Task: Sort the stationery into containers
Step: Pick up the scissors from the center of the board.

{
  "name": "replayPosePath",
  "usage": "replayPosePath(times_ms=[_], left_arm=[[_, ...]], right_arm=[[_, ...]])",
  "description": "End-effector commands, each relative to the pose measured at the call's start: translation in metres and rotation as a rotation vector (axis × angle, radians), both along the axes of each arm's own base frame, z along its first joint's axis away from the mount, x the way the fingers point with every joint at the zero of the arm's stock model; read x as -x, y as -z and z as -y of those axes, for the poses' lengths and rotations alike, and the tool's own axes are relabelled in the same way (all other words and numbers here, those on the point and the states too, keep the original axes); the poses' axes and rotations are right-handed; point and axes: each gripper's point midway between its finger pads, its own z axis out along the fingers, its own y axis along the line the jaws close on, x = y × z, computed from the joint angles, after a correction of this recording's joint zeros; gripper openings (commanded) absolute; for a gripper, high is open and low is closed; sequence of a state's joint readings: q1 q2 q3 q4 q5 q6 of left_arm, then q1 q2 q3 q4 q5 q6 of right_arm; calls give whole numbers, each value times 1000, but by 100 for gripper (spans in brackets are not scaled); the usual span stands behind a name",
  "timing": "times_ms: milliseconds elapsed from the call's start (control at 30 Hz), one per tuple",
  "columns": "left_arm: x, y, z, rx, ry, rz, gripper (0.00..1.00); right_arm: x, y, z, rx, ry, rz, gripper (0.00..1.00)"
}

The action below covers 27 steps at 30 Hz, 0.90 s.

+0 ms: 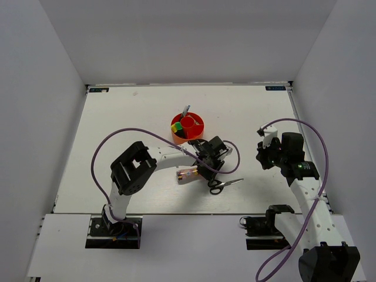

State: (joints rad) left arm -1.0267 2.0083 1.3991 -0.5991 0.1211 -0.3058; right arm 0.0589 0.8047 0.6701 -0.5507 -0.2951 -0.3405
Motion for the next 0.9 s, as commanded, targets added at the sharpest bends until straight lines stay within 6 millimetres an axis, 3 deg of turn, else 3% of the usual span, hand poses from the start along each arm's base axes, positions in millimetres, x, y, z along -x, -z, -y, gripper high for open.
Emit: replayPosePath(times_ms=[0,167,633,867], left_arm=[[4,8,-4,-14,-2,-9,37],[8,16,-7,-65,7,16,37],[14,41,-41,-223,21,71,35],[22,57,-55,-290,33,73,22]], right_arm=[[1,-1,-1,-14,-6,2,0],[1,-2,-2,-21,-8,3,0],[2,-5,-1,-39,-5,5,0],[2,-5,0,-45,-2,5,0]])
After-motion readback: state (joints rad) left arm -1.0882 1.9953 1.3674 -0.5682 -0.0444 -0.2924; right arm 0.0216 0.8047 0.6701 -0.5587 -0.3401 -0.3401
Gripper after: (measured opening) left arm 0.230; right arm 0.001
